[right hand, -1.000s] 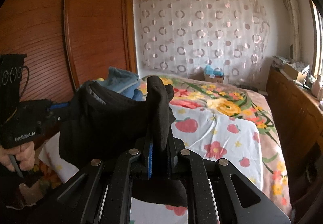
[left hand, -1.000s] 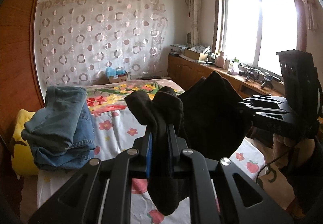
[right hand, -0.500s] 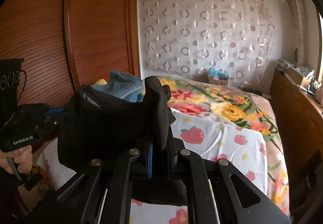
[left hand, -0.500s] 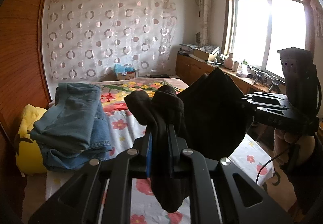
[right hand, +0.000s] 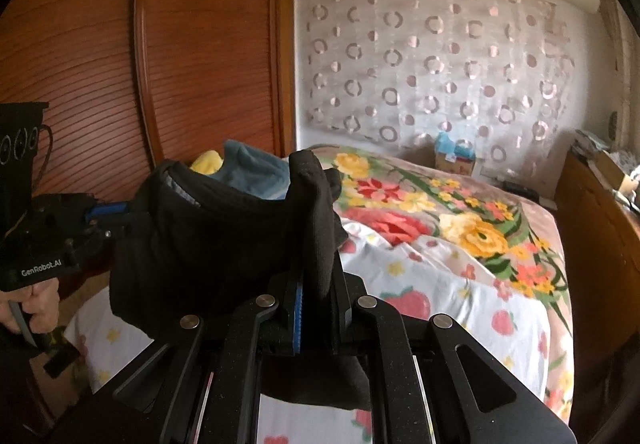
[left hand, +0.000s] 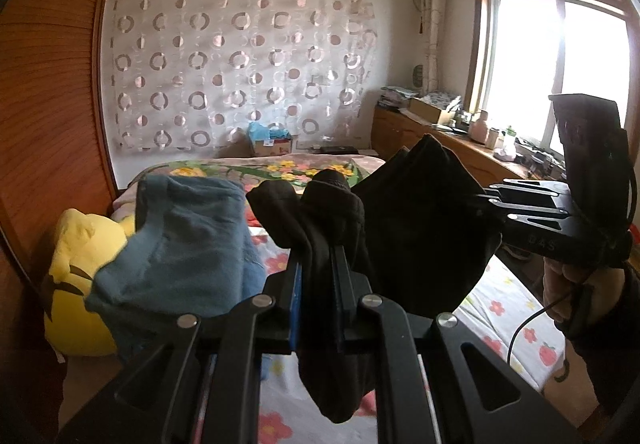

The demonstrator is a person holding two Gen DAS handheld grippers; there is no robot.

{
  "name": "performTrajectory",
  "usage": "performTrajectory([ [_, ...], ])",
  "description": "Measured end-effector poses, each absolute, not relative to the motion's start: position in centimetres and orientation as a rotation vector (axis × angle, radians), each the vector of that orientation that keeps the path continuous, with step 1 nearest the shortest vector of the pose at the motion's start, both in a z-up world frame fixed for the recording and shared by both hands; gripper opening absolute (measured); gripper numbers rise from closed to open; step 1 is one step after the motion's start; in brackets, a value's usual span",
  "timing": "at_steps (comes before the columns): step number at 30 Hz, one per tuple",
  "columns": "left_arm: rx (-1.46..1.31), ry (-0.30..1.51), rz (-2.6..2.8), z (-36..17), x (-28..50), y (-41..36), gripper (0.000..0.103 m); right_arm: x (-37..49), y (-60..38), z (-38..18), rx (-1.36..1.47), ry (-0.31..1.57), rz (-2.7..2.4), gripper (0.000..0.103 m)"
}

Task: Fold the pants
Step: 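Carry the black shorts with both grippers over the folded jeans stack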

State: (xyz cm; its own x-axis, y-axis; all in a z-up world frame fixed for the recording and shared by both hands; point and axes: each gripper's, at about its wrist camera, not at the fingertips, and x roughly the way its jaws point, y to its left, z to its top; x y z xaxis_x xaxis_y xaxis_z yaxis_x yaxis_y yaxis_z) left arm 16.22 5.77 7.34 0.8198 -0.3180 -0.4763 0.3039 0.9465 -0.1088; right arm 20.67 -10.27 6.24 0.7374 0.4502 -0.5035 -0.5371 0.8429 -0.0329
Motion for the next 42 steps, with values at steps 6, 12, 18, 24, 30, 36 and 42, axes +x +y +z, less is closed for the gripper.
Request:
performTrajectory([
  [6,-0.03,0.507,-0.294,7.8,18.5,7.4,0.01,23.8,-8.7,7.2,-0.193,0.489,0.577,0.007],
  [12,-0.048,0.513,-0.254,7.6,20.4,8.9,0.01,26.7,-7.3,7.9,-0.211,0.461,0.609,0.007],
  [18,-0.053,0.502,-0.208,7.7,21.0,9.9,0.01,29.2,-5.3,8.3,-0.23,0.443,0.65,0.007],
  [24,-0.086,0.501,-0.161,6.9,21.1,11.6,0.01,31.8,-2.2,8.8,-0.276,0.424,0.674,0.007],
  [30,-0.11,0.505,-0.128,6.2,21.0,12.9,0.01,34.0,1.0,8.6,-0.294,0.412,0.721,0.007],
  [36,-0.132,0.509,-0.093,5.4,20.4,13.9,0.01,35.9,4.0,7.8,-0.316,0.41,0.784,0.007],
  [42,-0.142,0.49,-0.055,4.7,19.1,14.3,0.01,36.7,6.1,6.8,-0.316,0.409,0.832,0.007],
])
